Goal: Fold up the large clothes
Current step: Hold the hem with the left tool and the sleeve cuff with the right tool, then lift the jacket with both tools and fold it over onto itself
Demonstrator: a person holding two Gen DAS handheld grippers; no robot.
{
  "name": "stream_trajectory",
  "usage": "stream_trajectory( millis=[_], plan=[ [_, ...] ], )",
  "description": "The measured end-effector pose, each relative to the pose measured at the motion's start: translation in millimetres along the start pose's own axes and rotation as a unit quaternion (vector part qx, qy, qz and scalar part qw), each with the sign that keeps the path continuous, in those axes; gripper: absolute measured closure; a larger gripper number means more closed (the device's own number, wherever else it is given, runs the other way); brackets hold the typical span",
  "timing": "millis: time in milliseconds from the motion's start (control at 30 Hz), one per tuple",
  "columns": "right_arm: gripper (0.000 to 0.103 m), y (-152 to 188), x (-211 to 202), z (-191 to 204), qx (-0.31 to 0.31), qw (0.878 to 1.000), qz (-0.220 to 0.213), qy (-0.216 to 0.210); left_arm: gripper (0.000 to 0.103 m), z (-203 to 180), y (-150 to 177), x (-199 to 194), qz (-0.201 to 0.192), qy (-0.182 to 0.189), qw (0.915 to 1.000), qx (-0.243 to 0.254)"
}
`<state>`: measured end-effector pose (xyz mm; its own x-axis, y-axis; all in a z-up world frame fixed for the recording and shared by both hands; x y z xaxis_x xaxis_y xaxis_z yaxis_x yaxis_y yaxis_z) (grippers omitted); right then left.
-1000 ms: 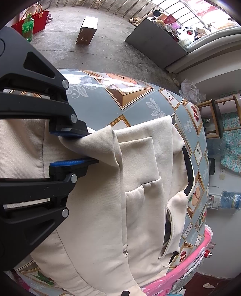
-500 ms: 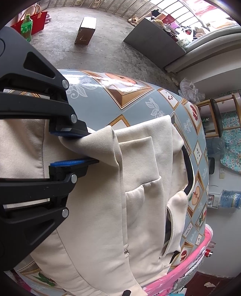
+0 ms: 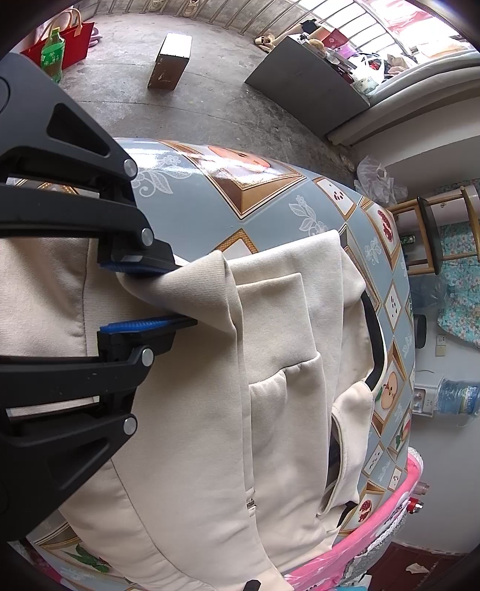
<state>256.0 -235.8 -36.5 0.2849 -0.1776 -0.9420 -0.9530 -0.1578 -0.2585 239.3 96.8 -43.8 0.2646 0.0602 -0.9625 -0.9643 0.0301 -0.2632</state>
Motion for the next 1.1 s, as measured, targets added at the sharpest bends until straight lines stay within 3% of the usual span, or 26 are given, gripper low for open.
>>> stream_trajectory(
  millis=[667,867,1100],
  plan=[
    [0.096,15.4,-30.0,-5.4,0.031,0.998,-0.055,-0.012,0.088,-3.0,5.4,-19.5,-0.038,-0.025,0.9989,0.013],
    [0.096,21.4,-50.1,-4.8,0.039,0.996,-0.083,-0.009,0.091,-1.8,15.0,-48.3,-0.09,-0.027,0.9955,0.011],
    [0.096,22.1,-95.8,-20.8,0.07,0.986,-0.147,-0.017,0.091,2.5,10.7,-100.6,-0.157,-0.034,0.9868,0.018]
  ],
)
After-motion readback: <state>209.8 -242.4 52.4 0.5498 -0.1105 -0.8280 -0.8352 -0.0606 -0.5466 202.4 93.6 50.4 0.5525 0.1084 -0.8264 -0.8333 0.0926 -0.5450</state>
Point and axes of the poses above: each gripper's, at about its wrist camera, not at the fingertips, and x roughly the way its jaws point, z to its left, y to its underside, the point moved 3 cm from there along x, roughly the way its jaws point, and after that the axes turned 15 degrees about z, right-handed, at the moved point
